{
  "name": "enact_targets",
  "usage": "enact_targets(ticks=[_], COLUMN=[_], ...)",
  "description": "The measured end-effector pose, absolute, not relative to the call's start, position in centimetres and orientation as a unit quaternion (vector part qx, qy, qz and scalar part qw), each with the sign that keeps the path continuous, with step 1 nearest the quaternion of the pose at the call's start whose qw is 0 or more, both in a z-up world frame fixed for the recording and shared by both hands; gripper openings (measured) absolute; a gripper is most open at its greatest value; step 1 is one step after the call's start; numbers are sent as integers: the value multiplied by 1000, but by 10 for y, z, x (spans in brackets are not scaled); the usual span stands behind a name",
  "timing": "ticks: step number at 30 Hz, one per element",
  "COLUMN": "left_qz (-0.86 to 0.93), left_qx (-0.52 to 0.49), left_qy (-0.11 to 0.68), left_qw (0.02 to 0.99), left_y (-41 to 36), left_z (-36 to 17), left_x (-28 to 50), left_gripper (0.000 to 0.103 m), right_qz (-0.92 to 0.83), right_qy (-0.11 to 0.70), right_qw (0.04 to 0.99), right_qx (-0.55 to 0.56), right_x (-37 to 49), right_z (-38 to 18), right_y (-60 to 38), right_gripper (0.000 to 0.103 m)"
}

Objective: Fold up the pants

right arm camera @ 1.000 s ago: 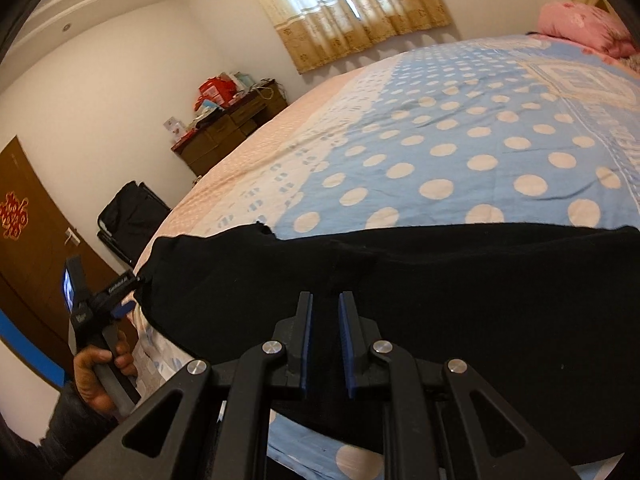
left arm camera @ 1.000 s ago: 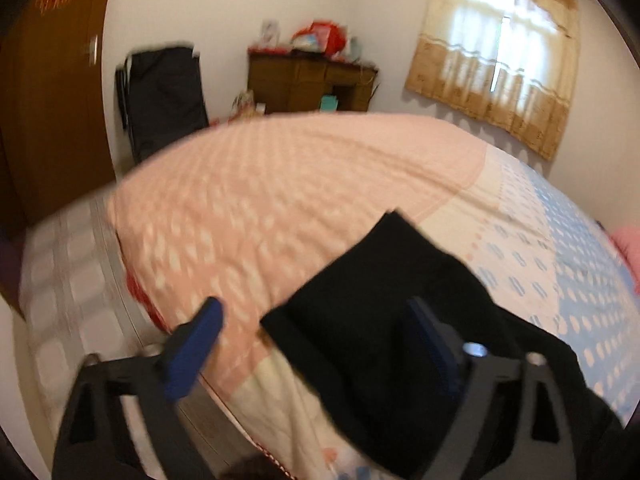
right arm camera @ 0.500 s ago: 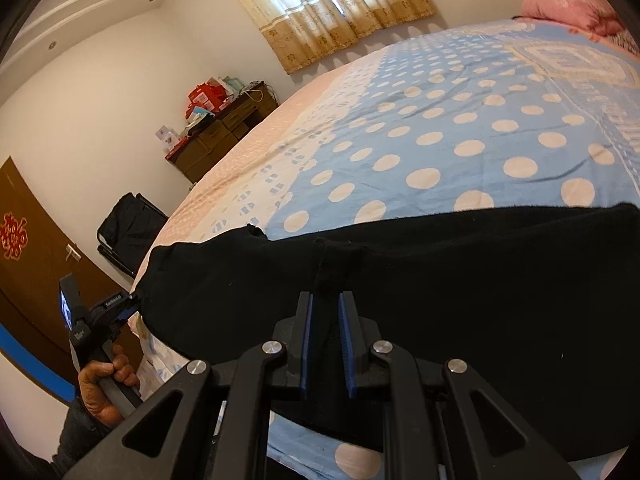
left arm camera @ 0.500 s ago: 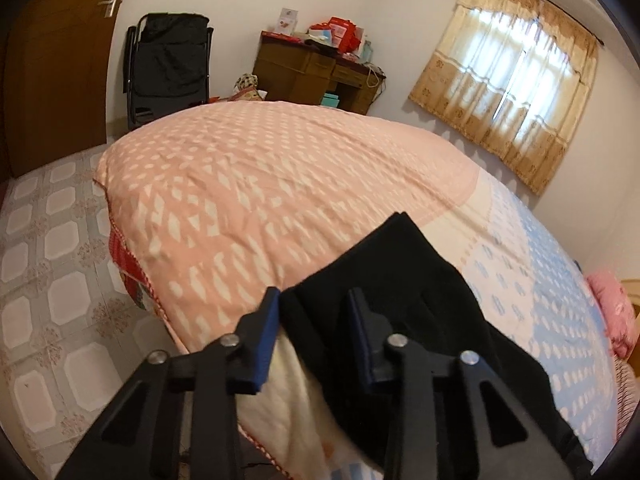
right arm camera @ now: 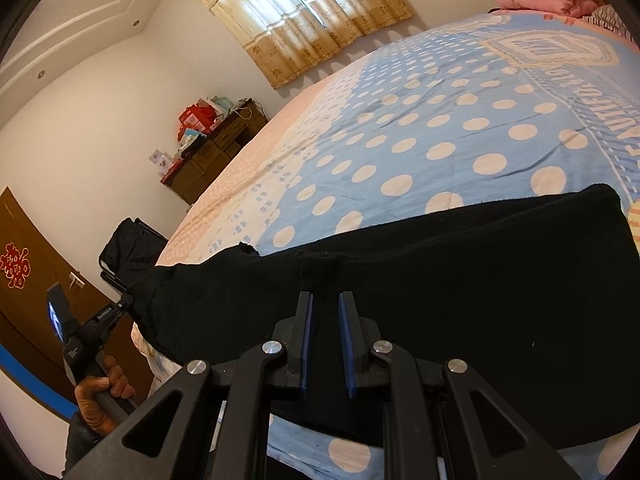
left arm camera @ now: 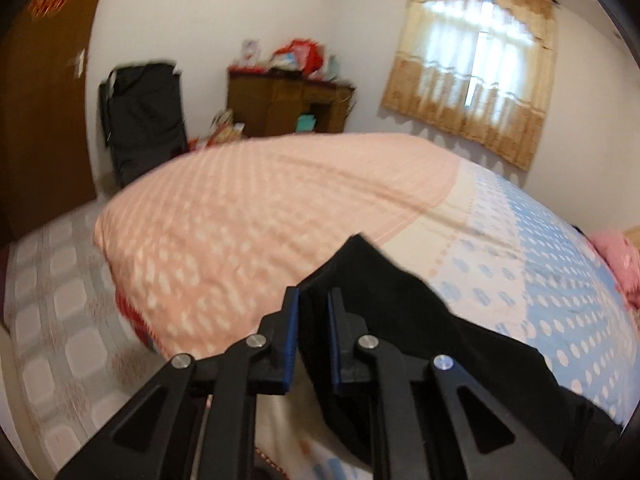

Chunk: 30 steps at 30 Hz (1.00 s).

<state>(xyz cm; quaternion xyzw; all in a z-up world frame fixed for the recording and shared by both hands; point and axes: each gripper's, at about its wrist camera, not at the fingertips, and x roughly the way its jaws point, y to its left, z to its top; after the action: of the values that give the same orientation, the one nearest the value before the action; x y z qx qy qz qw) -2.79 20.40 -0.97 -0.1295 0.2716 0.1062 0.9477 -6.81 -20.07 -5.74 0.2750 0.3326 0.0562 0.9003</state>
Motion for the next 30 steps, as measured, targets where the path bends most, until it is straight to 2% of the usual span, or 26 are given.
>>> enact_targets(ticks=[8, 18, 25, 30], left_qz=[12, -222, -365, -398], left_qx=[-77, 3, 72, 116], left_qy=[229, 205, 211, 239], left_qw=[970, 953, 904, 878], left_y=[142, -1, -90, -123], left_z=[24, 38, 21, -6], left_x=[-34, -71, -108, -116], left_gripper=[13, 13, 13, 13], right_qz=[40, -31, -68, -73], right_qy=[322, 293, 279, 282], right_qw=[900, 903, 902, 896], right_qx=[290, 314, 324, 335], right_x=[-75, -115, -149, -155], right_z=[-56, -50, -47, -52], right_y=[-215, -275, -306, -312], right_gripper=[14, 14, 14, 14])
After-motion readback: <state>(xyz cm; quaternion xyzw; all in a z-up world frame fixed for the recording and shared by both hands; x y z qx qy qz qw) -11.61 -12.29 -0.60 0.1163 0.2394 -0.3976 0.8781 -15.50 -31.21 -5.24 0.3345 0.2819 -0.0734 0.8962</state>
